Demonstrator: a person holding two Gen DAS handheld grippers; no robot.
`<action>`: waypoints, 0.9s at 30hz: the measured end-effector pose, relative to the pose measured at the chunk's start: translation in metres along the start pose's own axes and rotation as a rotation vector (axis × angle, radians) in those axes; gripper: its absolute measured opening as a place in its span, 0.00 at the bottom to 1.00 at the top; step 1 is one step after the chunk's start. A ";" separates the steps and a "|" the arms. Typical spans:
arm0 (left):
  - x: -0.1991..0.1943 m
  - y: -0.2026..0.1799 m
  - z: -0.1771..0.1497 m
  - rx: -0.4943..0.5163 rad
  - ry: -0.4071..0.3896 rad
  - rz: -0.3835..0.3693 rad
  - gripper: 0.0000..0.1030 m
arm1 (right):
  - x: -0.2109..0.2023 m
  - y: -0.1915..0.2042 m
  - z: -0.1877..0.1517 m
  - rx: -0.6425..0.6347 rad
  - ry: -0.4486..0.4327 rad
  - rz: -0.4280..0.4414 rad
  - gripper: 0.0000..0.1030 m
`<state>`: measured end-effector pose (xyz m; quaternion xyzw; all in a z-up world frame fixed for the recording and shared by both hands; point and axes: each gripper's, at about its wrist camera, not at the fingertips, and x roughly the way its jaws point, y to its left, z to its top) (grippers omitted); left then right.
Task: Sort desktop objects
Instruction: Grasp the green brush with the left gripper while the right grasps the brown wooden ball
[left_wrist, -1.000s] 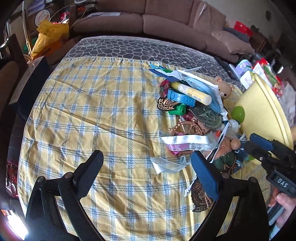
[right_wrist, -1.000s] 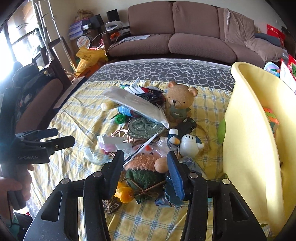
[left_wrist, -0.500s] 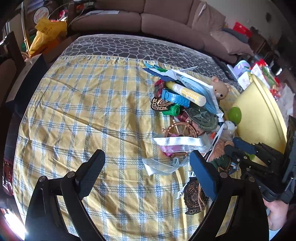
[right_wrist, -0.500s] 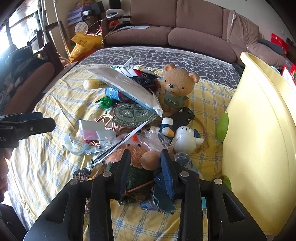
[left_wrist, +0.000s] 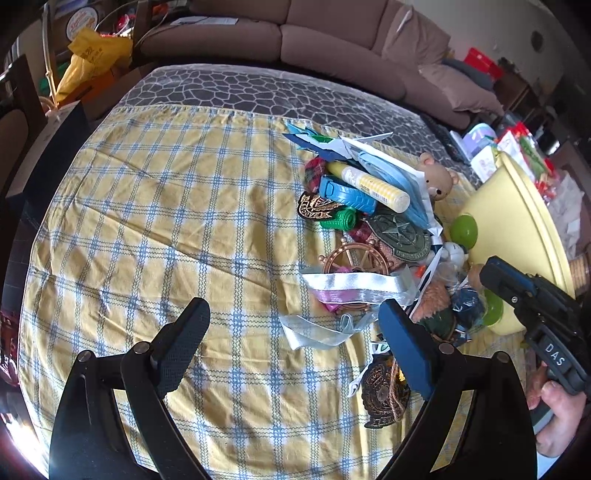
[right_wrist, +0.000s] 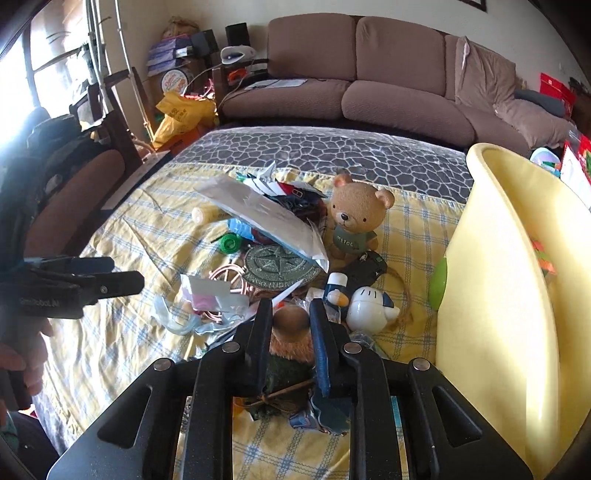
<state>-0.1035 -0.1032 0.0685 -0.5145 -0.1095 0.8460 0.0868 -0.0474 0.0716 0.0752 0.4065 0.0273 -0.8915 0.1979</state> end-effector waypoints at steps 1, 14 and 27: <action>0.001 -0.001 0.000 0.003 0.001 -0.004 0.89 | -0.005 -0.001 0.003 0.020 -0.019 0.030 0.19; 0.019 -0.008 0.003 -0.038 0.023 -0.112 0.85 | -0.032 -0.013 0.014 0.178 -0.109 0.231 0.19; 0.066 -0.016 0.042 0.024 -0.037 0.032 0.78 | -0.035 -0.018 0.012 0.183 -0.110 0.245 0.19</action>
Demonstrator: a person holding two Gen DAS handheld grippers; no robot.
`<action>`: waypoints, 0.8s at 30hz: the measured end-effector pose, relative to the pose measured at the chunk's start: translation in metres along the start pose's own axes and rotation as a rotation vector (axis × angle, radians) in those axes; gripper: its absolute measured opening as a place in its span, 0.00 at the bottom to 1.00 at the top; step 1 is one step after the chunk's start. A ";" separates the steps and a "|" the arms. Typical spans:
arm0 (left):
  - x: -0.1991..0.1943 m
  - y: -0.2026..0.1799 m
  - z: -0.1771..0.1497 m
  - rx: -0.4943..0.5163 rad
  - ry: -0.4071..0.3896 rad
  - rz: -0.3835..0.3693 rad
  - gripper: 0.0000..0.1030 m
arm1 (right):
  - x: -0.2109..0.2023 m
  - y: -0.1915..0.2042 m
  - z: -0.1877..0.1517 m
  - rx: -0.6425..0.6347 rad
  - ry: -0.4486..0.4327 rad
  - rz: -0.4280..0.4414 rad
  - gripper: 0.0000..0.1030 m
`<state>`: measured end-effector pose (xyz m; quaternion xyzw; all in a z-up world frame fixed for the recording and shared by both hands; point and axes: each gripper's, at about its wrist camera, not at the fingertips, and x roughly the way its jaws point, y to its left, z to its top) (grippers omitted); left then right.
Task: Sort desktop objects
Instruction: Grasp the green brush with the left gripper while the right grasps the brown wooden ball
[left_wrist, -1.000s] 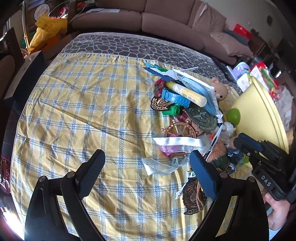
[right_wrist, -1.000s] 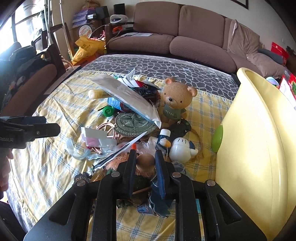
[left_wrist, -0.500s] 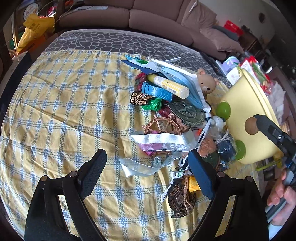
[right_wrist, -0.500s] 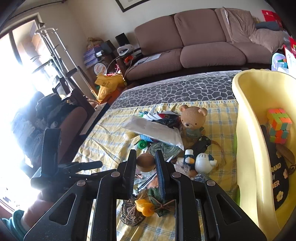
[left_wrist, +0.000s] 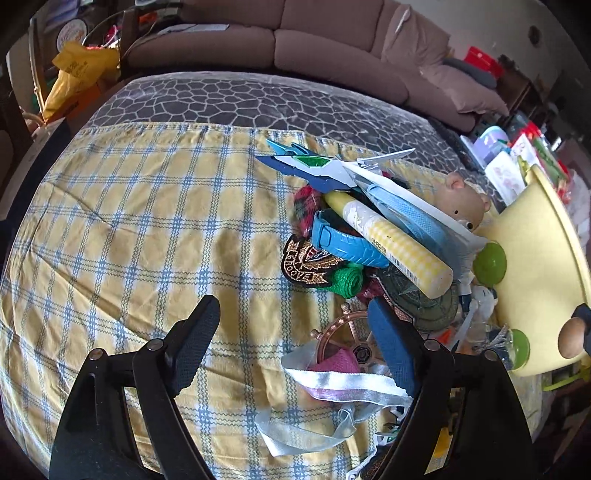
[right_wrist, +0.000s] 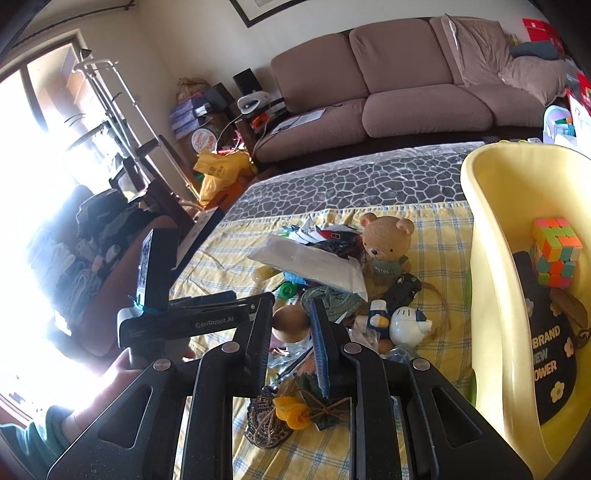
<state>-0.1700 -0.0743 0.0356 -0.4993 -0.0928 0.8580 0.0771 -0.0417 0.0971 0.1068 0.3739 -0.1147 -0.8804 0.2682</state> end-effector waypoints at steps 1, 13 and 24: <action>0.004 -0.001 0.001 0.006 0.000 0.010 0.78 | 0.000 0.000 0.001 0.001 0.002 0.000 0.19; 0.034 -0.009 0.008 0.035 0.007 -0.008 0.61 | 0.001 -0.008 -0.001 0.001 0.021 -0.005 0.19; 0.016 -0.001 -0.008 0.031 0.026 -0.015 0.31 | -0.004 -0.004 0.001 -0.007 0.011 -0.001 0.19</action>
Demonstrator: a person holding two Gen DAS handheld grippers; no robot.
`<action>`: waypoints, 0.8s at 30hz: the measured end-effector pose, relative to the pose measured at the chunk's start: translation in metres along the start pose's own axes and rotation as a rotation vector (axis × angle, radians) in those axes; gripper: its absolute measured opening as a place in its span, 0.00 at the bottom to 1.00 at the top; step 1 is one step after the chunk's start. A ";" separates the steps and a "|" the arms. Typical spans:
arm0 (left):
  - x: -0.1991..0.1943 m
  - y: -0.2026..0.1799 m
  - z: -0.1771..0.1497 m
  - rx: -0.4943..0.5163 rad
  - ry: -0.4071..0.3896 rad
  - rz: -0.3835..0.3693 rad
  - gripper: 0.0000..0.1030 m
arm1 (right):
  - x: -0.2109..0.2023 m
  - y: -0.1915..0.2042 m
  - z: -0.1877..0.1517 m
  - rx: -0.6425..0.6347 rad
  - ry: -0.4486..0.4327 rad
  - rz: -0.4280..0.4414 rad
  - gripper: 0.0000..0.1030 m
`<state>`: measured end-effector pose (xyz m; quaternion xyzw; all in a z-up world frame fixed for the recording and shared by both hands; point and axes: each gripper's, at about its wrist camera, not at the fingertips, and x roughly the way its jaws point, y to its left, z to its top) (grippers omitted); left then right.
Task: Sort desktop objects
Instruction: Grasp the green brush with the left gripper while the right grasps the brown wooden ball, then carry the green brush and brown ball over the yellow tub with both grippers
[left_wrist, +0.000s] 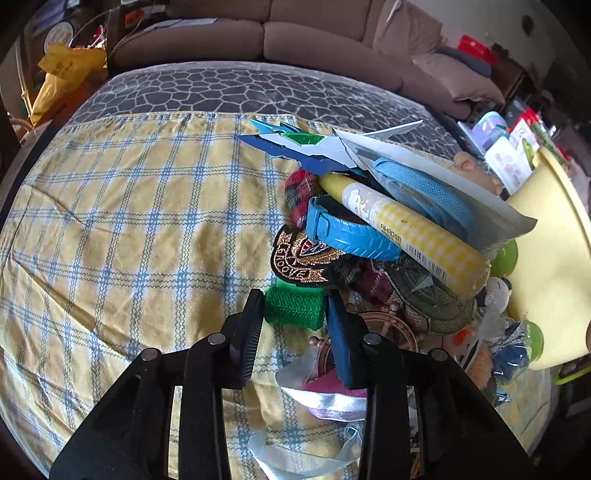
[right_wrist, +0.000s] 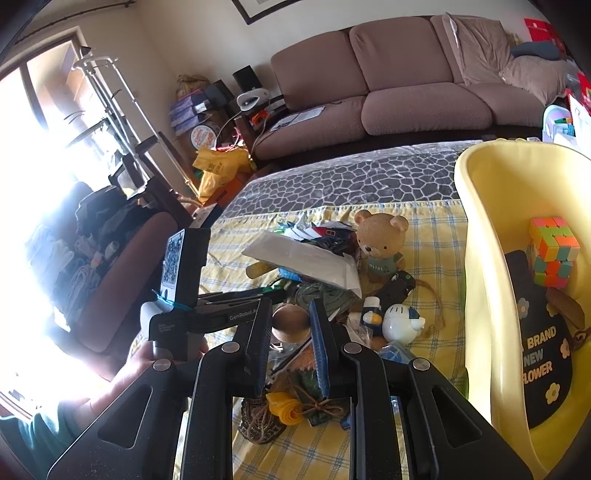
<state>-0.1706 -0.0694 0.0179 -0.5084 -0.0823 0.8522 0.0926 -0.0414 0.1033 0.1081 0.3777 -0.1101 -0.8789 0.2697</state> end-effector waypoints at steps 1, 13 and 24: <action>-0.005 0.001 -0.003 -0.003 0.002 -0.002 0.31 | -0.001 0.001 0.000 -0.002 -0.004 -0.002 0.19; -0.087 -0.031 -0.011 0.020 -0.109 -0.006 0.31 | -0.035 0.001 0.004 -0.010 -0.069 -0.023 0.19; -0.137 -0.116 -0.014 0.141 -0.170 -0.214 0.31 | -0.080 -0.031 0.006 0.028 -0.150 -0.104 0.19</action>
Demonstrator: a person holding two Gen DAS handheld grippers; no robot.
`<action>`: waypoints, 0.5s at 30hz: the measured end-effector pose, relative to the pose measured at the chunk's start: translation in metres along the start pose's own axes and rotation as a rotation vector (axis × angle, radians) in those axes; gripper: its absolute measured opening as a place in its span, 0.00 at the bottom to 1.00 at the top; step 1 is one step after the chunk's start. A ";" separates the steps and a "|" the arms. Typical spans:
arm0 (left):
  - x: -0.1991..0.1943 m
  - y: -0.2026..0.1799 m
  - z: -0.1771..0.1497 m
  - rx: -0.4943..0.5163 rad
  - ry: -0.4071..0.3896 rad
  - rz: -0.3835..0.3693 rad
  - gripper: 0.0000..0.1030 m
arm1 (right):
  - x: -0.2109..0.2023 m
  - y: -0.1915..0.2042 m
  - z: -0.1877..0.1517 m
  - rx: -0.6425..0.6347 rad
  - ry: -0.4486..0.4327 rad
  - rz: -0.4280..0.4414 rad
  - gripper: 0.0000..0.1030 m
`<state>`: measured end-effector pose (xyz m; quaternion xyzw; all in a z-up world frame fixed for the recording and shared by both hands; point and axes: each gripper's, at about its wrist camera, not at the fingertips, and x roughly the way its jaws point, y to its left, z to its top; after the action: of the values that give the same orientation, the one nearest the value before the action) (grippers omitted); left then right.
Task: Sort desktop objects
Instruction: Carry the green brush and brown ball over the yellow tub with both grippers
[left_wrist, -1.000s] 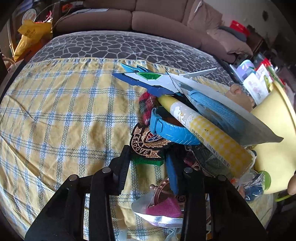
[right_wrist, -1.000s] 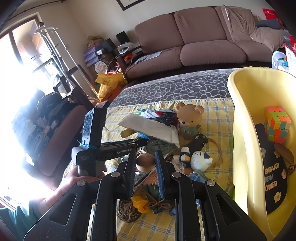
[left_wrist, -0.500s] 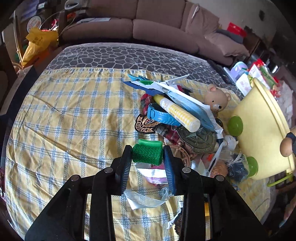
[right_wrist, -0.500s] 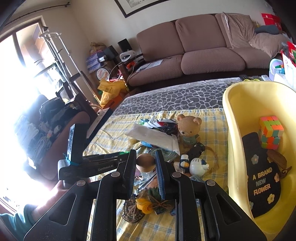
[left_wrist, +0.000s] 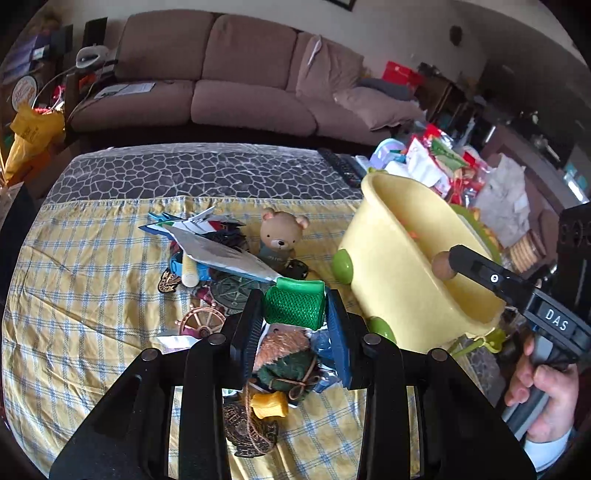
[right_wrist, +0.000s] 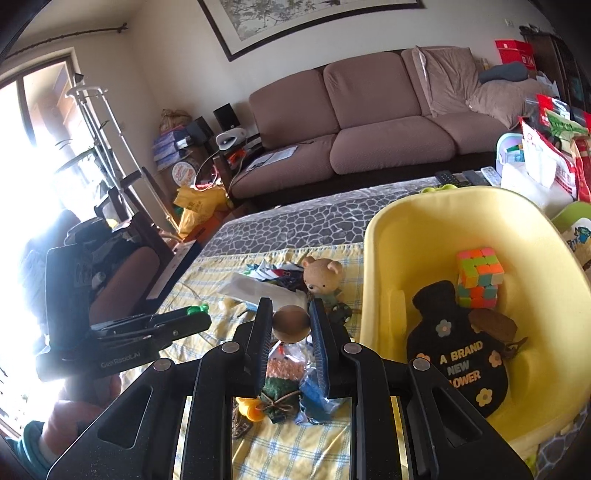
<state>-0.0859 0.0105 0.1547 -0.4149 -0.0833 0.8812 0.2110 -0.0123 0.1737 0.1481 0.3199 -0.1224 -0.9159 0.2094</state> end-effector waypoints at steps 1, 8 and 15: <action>0.001 -0.010 0.001 0.002 0.005 -0.032 0.31 | -0.005 -0.005 0.001 0.009 -0.008 -0.009 0.19; 0.020 -0.080 0.008 0.073 0.039 -0.121 0.31 | -0.041 -0.054 0.001 0.085 -0.045 -0.094 0.19; 0.041 -0.135 0.009 0.154 0.067 -0.138 0.31 | -0.065 -0.098 -0.007 0.133 -0.046 -0.154 0.19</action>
<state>-0.0750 0.1496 0.1754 -0.4197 -0.0369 0.8540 0.3051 0.0084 0.2893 0.1427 0.3203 -0.1626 -0.9263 0.1136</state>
